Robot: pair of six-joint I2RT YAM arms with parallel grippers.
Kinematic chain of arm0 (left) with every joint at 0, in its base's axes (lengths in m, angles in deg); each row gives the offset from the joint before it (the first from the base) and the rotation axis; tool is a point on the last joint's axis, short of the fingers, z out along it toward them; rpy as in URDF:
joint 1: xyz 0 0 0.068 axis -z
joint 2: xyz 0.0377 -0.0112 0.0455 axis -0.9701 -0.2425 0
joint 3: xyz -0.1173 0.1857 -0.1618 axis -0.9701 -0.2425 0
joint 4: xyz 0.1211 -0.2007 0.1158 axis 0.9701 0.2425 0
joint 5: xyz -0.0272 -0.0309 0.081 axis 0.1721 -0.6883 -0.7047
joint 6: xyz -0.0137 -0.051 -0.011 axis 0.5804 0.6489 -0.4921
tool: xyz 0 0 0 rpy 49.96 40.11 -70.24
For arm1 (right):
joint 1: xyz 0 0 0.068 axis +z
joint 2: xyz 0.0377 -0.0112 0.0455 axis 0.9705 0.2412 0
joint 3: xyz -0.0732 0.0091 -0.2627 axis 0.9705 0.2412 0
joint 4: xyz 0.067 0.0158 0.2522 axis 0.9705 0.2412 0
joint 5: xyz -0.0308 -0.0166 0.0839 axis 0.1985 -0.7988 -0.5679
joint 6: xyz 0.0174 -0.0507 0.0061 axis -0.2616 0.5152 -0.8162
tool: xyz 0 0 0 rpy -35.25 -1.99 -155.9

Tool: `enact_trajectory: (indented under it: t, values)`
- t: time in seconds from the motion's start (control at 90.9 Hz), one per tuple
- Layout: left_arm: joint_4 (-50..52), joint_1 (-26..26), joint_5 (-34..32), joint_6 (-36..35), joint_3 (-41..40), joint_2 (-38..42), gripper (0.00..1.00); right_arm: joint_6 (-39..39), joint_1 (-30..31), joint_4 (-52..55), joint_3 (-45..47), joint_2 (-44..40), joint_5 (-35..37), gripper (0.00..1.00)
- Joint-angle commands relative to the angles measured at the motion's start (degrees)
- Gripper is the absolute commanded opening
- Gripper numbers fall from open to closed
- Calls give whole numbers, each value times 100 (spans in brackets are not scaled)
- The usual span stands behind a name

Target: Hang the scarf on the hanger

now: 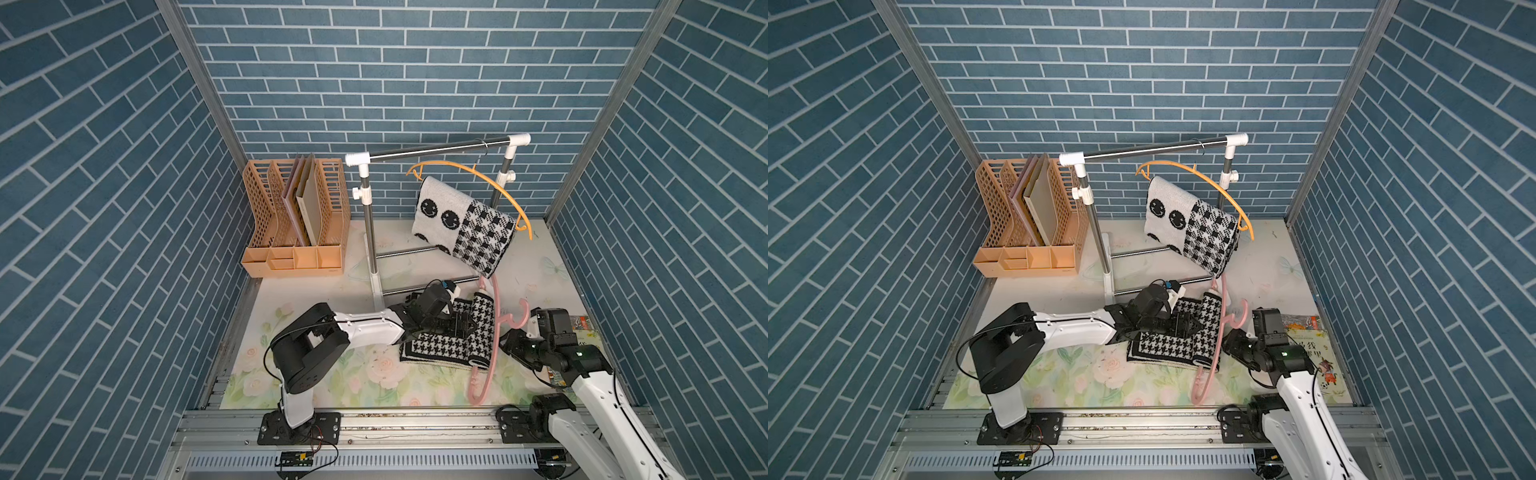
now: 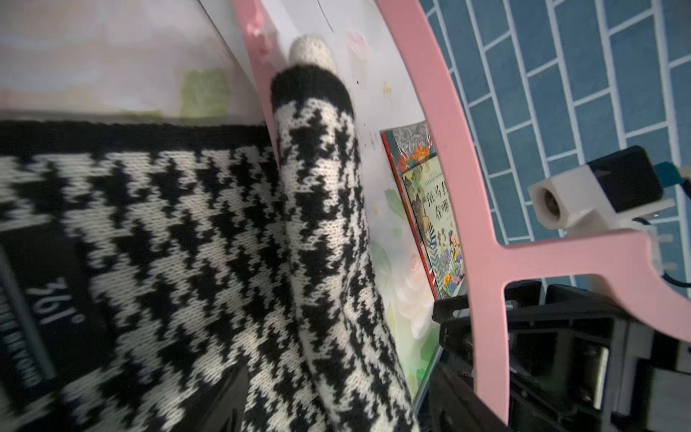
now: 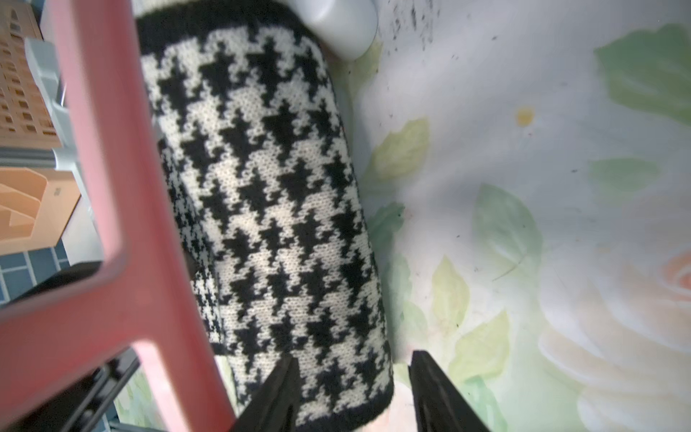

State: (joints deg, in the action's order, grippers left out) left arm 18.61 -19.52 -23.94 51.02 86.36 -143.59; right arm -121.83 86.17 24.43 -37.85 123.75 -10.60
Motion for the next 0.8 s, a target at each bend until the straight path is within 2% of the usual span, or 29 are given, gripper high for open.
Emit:
enact_trajectory:
  t: [0.0,0.363,0.594,0.792]
  values:
    - [-368,-11,321,-102,115,-100,80,483,17,336,-300,-4,-252,53]
    - [-332,2,405,10,490,-909,76,710,23,342,-283,-118,-644,53]
    - [-327,16,489,86,668,-862,60,733,18,262,-261,-382,-1158,53]
    - [-423,15,527,171,678,-804,56,729,21,96,-93,-757,-1681,54]
